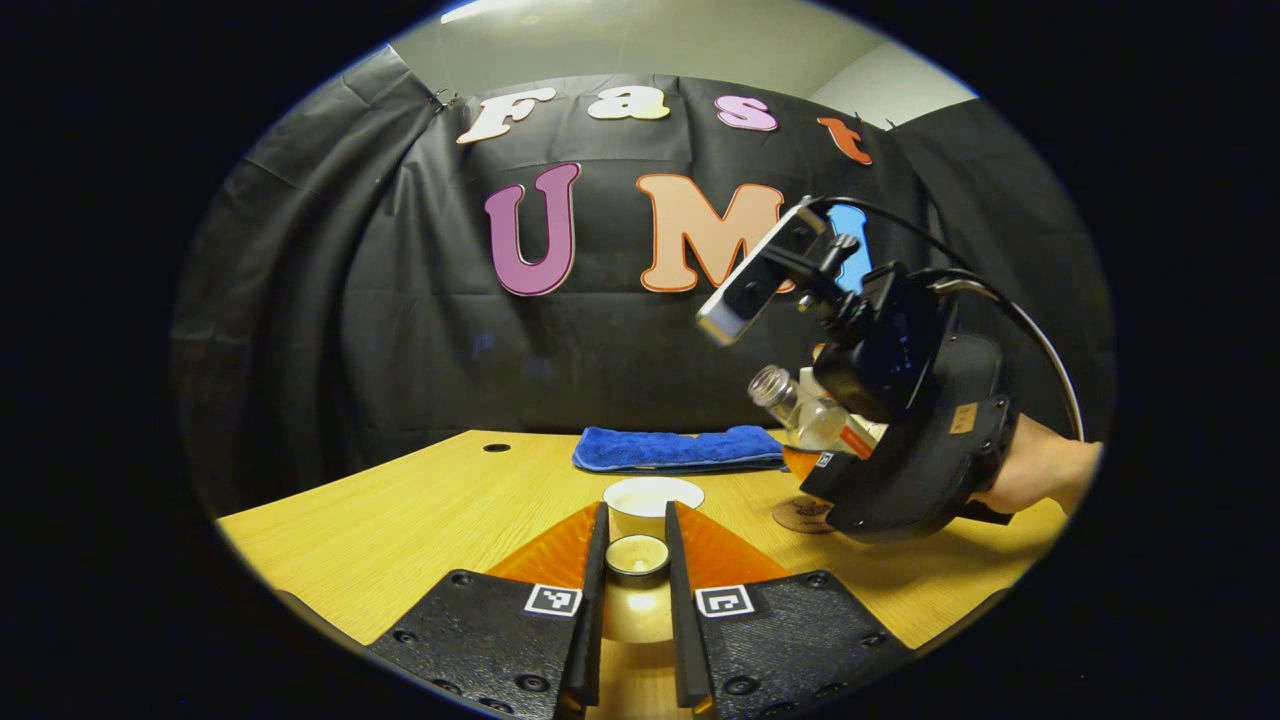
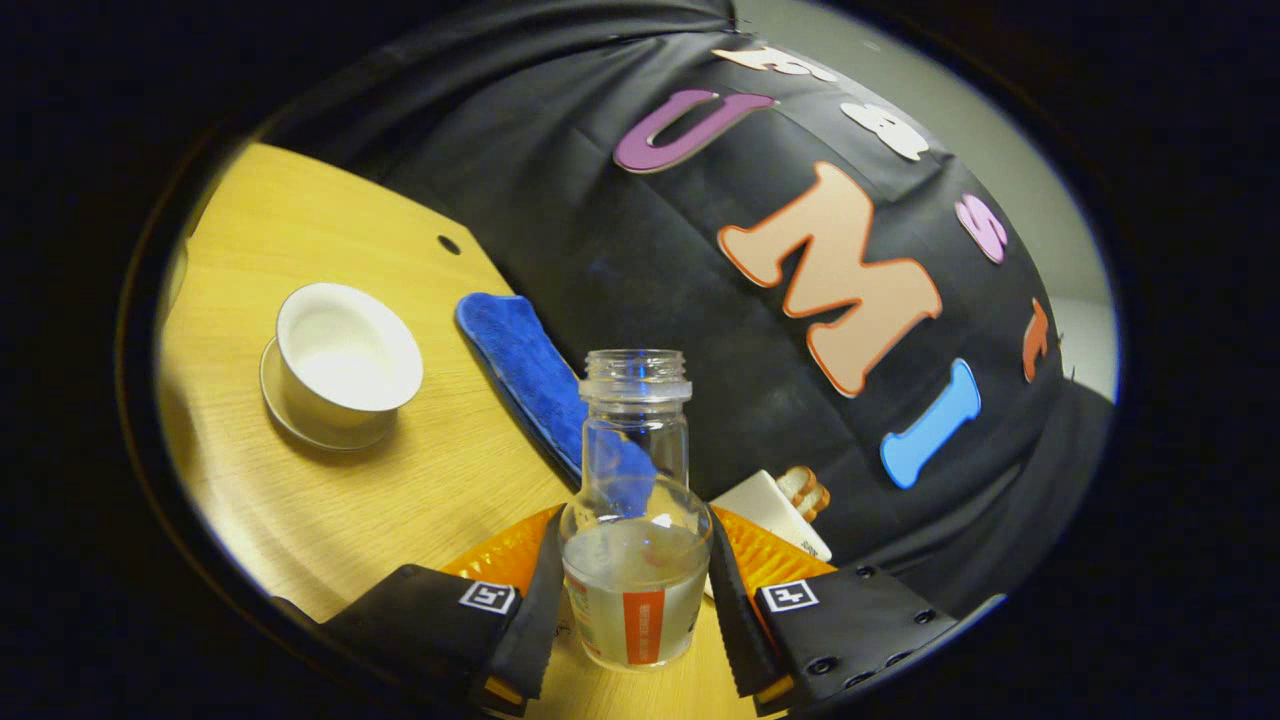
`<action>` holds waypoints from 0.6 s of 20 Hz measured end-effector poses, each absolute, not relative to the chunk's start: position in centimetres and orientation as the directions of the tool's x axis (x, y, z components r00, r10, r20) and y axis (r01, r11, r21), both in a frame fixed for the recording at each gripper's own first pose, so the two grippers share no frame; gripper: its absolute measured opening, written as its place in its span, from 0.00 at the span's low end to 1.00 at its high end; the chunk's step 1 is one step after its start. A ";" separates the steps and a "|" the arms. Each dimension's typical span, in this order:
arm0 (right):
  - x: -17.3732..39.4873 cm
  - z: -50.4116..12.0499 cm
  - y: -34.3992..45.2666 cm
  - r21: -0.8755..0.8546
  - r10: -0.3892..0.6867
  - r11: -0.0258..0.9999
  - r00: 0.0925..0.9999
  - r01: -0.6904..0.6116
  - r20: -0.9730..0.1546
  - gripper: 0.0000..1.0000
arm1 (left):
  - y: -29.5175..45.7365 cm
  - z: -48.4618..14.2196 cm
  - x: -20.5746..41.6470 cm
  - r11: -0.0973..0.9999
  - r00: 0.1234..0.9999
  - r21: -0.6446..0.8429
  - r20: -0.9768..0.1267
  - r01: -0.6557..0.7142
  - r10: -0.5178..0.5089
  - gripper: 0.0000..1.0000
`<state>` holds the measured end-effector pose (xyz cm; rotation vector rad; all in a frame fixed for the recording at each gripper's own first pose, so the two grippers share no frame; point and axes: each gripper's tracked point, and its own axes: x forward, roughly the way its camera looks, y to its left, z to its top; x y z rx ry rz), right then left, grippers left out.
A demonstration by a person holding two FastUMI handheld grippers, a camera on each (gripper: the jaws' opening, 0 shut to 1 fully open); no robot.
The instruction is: Open the teacup lid with one hand, grasp the water bottle and pour water into the teacup with the other hand; after pouring, place the water bottle on the coaster and then close the teacup lid.
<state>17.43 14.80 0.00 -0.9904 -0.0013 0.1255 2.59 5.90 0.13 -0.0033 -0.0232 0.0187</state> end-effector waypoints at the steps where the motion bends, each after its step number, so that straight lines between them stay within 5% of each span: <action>1: 17.4 -0.2 15.6 -0.867 0.121 0.487 0.991 -0.107 -0.055 0.73 | 5.9 0.2 2.6 1.000 1.000 -0.003 0.024 -0.019 0.019 0.27; 6: 17.9 -1.8 17.8 -0.960 0.150 0.257 0.986 -0.110 -0.072 0.73 | 5.9 0.2 2.7 1.000 0.999 -0.003 0.024 -0.020 0.020 0.27; 12: 18.1 -2.1 18.6 -0.990 0.151 0.109 0.985 -0.095 -0.078 0.73 | 6.1 0.1 2.6 1.000 0.999 -0.004 0.020 -0.030 0.030 0.27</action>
